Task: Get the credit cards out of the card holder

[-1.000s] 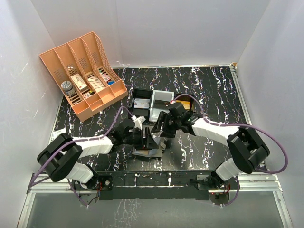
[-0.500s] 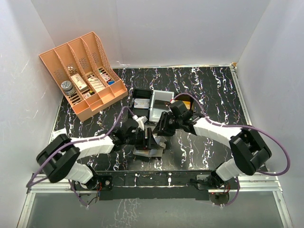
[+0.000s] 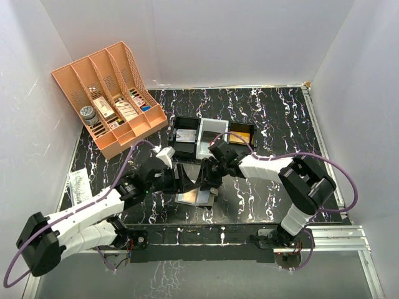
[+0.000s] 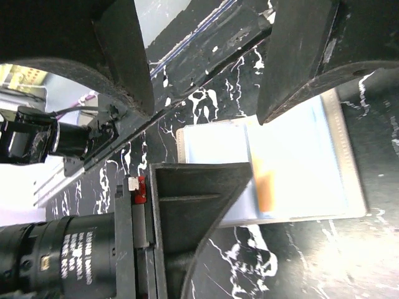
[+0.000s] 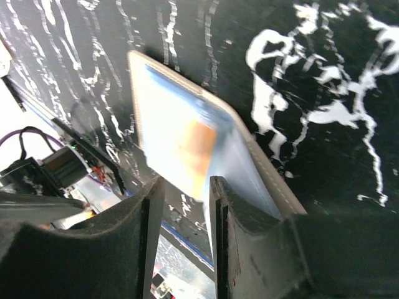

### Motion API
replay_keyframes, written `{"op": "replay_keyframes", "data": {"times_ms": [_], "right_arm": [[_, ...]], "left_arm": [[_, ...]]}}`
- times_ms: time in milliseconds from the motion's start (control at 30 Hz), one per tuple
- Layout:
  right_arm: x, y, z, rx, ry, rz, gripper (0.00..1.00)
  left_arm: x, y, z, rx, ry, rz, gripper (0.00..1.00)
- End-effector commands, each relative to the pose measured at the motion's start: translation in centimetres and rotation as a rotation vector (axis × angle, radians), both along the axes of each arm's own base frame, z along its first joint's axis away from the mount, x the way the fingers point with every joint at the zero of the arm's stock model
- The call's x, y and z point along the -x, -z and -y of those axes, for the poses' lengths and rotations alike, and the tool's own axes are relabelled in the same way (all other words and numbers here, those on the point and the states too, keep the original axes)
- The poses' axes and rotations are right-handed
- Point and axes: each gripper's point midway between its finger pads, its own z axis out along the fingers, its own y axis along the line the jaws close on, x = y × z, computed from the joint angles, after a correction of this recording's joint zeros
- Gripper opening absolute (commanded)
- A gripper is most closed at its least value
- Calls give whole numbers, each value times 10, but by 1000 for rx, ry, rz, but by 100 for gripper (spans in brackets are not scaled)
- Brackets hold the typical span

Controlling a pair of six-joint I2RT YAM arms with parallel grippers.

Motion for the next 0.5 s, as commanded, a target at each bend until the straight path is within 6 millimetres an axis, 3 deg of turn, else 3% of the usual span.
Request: {"op": "replay_keyframes", "data": {"times_ms": [0, 133, 333, 467], "right_arm": [[5, 0, 8, 7, 7, 17, 34], [15, 2, 5, -56, 18, -1, 36], [9, 8, 7, -56, 85, 14, 35], [7, 19, 12, -17, 105, 14, 35]], "left_arm": [[-1, 13, -35, -130, -95, 12, 66], [-4, 19, -37, -183, -118, -33, 64], [-11, 25, -22, -192, -123, -102, 57], [-13, 31, -23, -226, -124, -115, 54]]}}
